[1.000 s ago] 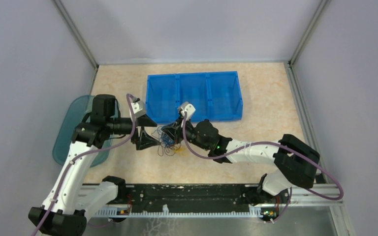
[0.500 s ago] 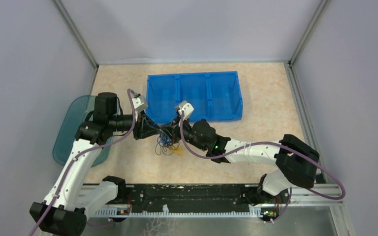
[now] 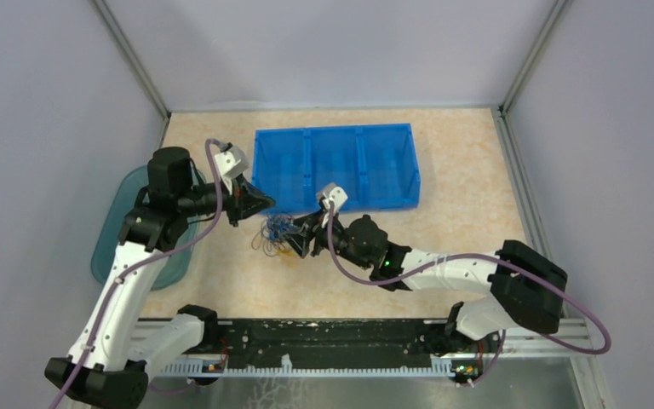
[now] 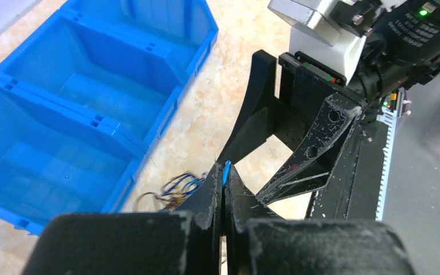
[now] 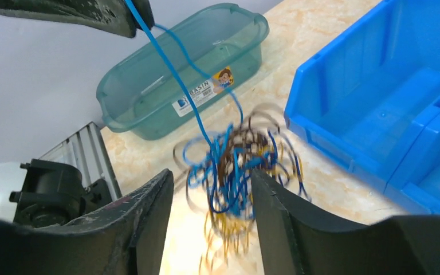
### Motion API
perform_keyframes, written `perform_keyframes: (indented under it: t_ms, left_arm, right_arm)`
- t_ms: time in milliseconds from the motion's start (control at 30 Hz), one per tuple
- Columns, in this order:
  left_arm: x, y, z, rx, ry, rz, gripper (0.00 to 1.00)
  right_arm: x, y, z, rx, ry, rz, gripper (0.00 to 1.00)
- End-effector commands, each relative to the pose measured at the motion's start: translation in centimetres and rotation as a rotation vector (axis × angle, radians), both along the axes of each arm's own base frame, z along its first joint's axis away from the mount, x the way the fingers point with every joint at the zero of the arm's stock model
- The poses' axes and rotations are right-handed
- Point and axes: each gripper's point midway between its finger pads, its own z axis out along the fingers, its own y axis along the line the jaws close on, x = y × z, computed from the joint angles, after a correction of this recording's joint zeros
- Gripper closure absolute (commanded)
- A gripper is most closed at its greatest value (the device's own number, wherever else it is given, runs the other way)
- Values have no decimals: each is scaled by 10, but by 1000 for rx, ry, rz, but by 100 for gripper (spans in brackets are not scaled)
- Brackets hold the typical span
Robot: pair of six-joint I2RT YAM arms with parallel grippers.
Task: Untangle the cables
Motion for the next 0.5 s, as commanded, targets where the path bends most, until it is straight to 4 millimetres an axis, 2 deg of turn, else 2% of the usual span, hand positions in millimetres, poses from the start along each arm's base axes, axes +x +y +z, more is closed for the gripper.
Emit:
perform_keyframes:
  t_ms: [0, 67, 133, 267, 467]
  left_arm:
    - [-20, -7, 22, -45, -4, -65, 100]
    - [-27, -8, 18, -42, 3, -89, 99]
    - [-32, -8, 16, -42, 8, -97, 99]
    - [-35, -9, 17, -50, 15, -105, 99]
    - [-38, -10, 31, -66, -5, -118, 99]
  right_arm:
    - [-4, -15, 56, 149, -79, 4, 38]
    - [-3, -22, 73, 175, -102, -4, 22]
    - [-2, -22, 86, 174, -123, 3, 19]
    - [-11, -13, 98, 172, -178, 74, 21]
    - [-23, 3, 86, 133, -205, 179, 33]
